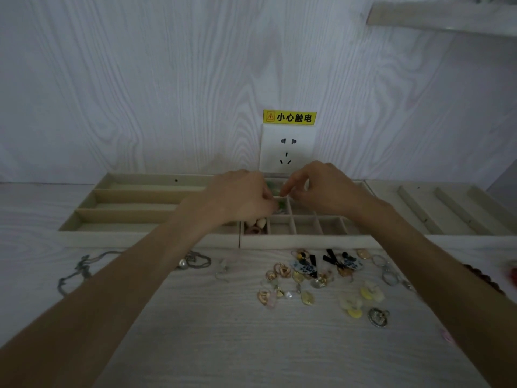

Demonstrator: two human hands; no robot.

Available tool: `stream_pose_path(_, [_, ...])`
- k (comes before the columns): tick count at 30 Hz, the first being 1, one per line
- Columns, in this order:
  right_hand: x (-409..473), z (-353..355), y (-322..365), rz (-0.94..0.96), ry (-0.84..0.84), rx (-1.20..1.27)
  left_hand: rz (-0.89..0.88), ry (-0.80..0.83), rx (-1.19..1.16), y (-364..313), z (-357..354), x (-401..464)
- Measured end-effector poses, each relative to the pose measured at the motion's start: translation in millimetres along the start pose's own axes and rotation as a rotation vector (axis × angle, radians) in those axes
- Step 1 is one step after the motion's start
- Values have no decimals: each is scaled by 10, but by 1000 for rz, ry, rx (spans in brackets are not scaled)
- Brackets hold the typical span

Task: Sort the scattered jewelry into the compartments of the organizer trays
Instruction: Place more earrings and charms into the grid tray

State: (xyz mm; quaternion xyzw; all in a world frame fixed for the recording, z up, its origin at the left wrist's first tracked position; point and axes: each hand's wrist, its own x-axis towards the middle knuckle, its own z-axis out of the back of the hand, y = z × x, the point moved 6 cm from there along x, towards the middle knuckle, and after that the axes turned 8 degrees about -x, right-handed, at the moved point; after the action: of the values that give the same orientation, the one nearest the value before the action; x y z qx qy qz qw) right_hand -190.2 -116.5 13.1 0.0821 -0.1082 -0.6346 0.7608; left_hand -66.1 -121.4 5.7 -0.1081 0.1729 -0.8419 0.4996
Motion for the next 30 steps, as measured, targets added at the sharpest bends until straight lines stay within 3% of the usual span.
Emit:
stream_pose_path(3, [9,4,-24,8,27,62,86,-30,-151,73,-26,47])
stream_pose_path(9, [32,127,-3,101,40,37,65,-121,-339,177,87,54])
stream_pose_path(16, [89,39,243,349,-48,-275,62,-116,-153,230,263,1])
stream_pose_path(24, [119,-50,300,290,-75,-296,59,-105,-178,284,198,10])
stream_pose_path(30, [144,-48,362,214,-130,-470,41,-116,-172,237,185,-41])
